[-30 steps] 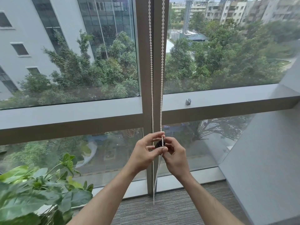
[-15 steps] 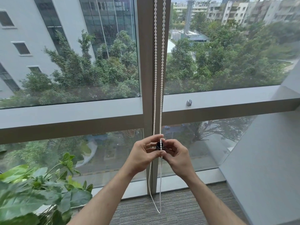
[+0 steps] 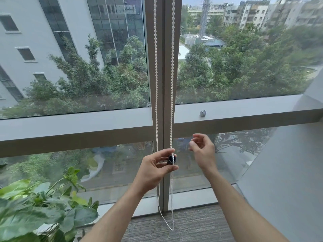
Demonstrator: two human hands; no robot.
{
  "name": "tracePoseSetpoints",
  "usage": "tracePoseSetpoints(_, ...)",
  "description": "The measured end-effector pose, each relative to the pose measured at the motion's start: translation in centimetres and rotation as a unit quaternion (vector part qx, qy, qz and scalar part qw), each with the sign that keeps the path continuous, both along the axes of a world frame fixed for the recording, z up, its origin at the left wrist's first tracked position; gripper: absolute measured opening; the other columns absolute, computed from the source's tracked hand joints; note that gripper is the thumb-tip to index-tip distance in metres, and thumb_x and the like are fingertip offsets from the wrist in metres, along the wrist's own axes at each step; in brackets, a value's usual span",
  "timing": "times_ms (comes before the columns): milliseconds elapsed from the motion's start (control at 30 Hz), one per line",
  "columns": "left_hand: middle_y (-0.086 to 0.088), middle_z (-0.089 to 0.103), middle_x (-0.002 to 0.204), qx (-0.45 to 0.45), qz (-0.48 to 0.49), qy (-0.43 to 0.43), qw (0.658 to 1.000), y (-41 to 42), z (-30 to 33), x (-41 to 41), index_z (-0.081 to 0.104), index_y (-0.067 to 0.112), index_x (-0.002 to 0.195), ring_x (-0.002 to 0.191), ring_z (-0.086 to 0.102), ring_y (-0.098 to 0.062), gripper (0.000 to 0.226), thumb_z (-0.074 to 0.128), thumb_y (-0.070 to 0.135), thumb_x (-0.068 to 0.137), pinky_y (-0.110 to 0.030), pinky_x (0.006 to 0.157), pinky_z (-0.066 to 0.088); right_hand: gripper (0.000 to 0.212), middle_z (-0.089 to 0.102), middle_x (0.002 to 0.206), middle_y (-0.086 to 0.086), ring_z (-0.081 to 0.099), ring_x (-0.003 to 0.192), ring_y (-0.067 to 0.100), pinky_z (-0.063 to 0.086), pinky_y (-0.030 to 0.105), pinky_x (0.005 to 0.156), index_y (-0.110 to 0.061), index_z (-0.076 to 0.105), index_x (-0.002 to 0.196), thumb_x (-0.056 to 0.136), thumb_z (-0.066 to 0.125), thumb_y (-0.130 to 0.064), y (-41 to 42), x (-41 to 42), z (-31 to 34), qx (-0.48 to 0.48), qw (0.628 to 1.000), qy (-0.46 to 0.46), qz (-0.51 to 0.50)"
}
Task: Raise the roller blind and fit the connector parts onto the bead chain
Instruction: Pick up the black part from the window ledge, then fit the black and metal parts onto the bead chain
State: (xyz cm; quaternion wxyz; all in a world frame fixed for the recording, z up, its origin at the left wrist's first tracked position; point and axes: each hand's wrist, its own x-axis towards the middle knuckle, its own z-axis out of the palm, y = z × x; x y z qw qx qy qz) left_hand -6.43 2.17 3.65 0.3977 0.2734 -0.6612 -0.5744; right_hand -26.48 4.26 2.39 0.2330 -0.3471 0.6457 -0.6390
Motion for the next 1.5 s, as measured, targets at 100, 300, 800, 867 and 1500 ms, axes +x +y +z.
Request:
tracePoseSetpoints(100, 0.002, 0.078, 0.103, 0.002, 0.007, 0.001, 1.000, 0.3, 0.0, 0.1, 0.073, 0.039, 0.111, 0.095, 0.072, -0.011, 0.052, 0.085, 0.006, 0.072, -0.025, 0.089, 0.056, 0.024, 0.066, 0.094, 0.005, 0.066, 0.090, 0.025, 0.057, 0.050, 0.085, -0.017, 0.060, 0.112, 0.089, 0.064, -0.014, -2.8, -1.7, 0.9, 0.034, 0.998, 0.010, -0.058)
tracePoseSetpoints(300, 0.001, 0.078, 0.103, 0.004, 0.021, 0.001, 1.000, 0.9, 0.3, 0.2, 0.074, 0.039, 0.110, 0.096, 0.073, -0.013, 0.051, 0.086, 0.007, 0.071, -0.030, 0.091, 0.057, 0.041, 0.065, 0.117, 0.015, 0.060, 0.109, 0.031, 0.046, 0.038, 0.098, -0.007, 0.055, 0.127, 0.088, 0.065, -0.018, -7.4, -4.3, 3.3, 0.075, 0.986, 0.058, -0.137)
tracePoseSetpoints(800, -0.006, 0.078, 0.101, 0.037, 0.038, 0.023, 0.998, 1.7, 0.4, 1.1, 0.075, 0.028, 0.107, 0.094, 0.074, -0.020, 0.050, 0.084, -0.005, 0.070, -0.031, 0.090, 0.057, 0.030, 0.070, 0.113, 0.017, 0.060, 0.113, 0.034, 0.046, 0.037, 0.095, -0.010, 0.063, 0.114, 0.087, 0.065, -0.024, -10.5, -7.1, 4.1, 0.158, 0.966, 0.107, -0.177)
tracePoseSetpoints(867, -0.005, 0.078, 0.101, 0.041, 0.036, 0.018, 0.998, 1.8, 0.4, 0.9, 0.074, 0.024, 0.109, 0.093, 0.074, -0.018, 0.050, 0.083, -0.007, 0.070, -0.032, 0.091, 0.057, 0.027, 0.071, 0.106, 0.018, 0.064, 0.107, 0.036, 0.050, 0.040, 0.094, -0.010, 0.063, 0.111, 0.087, 0.066, -0.023, -10.3, -7.0, 4.1, 0.141, 0.971, 0.095, -0.167)
tracePoseSetpoints(1500, 0.000, 0.079, 0.099, 0.025, 0.049, 0.042, 0.998, 0.7, 0.7, 0.3, 0.077, 0.034, 0.102, 0.091, 0.074, -0.015, 0.047, 0.086, 0.003, 0.068, -0.023, 0.086, 0.056, 0.021, 0.073, 0.081, -0.008, 0.070, 0.070, 0.012, 0.057, 0.030, 0.067, -0.031, 0.070, 0.096, 0.077, 0.078, -0.035, 3.0, 3.3, 1.6, -0.043, 0.993, 0.068, 0.091)
